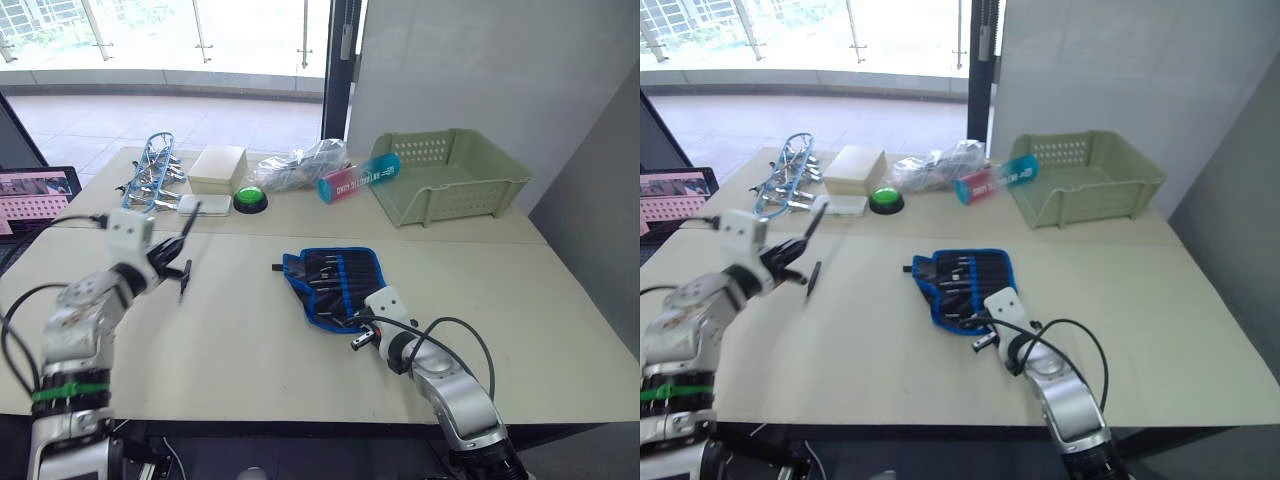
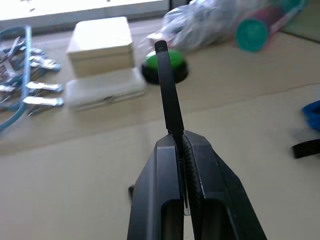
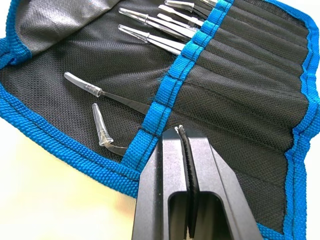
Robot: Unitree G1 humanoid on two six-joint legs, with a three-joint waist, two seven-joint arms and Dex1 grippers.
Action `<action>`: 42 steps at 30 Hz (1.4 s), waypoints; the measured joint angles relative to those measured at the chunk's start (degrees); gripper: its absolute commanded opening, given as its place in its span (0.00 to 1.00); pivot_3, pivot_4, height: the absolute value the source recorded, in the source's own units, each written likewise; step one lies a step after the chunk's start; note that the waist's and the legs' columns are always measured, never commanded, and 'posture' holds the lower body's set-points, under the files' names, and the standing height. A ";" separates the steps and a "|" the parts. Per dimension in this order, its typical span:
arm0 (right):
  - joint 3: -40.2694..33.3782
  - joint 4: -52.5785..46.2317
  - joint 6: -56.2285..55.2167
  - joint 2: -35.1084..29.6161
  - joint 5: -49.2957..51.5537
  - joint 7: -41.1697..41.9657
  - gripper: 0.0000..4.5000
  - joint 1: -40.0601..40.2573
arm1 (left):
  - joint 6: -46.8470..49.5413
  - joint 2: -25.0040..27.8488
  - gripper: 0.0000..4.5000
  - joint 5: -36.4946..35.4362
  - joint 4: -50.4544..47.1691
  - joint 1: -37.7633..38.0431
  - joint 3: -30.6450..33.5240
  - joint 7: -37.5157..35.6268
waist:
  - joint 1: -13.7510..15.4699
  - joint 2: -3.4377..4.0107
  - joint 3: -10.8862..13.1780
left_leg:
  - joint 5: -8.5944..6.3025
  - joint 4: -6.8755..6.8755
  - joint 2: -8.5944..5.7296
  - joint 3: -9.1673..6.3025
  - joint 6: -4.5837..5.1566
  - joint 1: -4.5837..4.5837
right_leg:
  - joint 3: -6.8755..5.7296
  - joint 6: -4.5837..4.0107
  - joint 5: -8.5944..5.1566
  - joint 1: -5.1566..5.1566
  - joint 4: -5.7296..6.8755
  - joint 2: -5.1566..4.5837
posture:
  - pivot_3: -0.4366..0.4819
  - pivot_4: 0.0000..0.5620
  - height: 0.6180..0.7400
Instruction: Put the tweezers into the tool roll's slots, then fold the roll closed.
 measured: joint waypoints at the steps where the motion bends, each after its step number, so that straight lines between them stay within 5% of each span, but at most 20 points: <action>1: 0.16 0.15 0.00 0.15 0.01 0.03 0.00 -0.29 | -0.08 -1.30 0.01 0.05 1.39 -3.21 -2.81 -1.94 | -0.06 0.01 0.01 | 0.01 0.00 0.00 0.00 0.00 0.01 | 0.01 0.00 0.00 -0.01 0.01 0.01 | 0.48 0.27 0.81; 12: 0.64 0.33 -0.10 1.40 0.05 -0.10 0.00 -1.07 | -3.57 -13.87 0.01 5.81 20.99 -19.36 -23.16 -17.87 | -1.23 0.18 0.13 | 0.04 0.02 0.00 0.03 -0.02 -0.02 | 0.07 0.01 0.00 -0.07 0.03 0.04 | 0.48 0.27 0.81; 24: 0.17 -0.25 -0.11 1.75 0.03 -1.46 0.00 -0.33 | -3.02 -2.51 0.01 10.19 15.53 -14.60 -29.77 -33.80 | -1.01 0.31 0.27 | 0.04 0.03 0.00 0.02 -0.01 -0.04 | 0.08 0.02 -0.01 -0.08 0.02 0.04 | 0.48 0.27 0.81; 42: 0.11 -0.27 -0.11 2.04 0.04 -1.67 0.00 -0.26 | -7.34 -1.56 0.01 15.03 17.14 -15.59 -32.06 -37.52 | -0.69 0.31 0.28 | 0.03 0.03 0.00 0.03 0.00 -0.05 | 0.09 0.02 -0.01 -0.10 0.03 0.04 | 0.48 0.27 0.81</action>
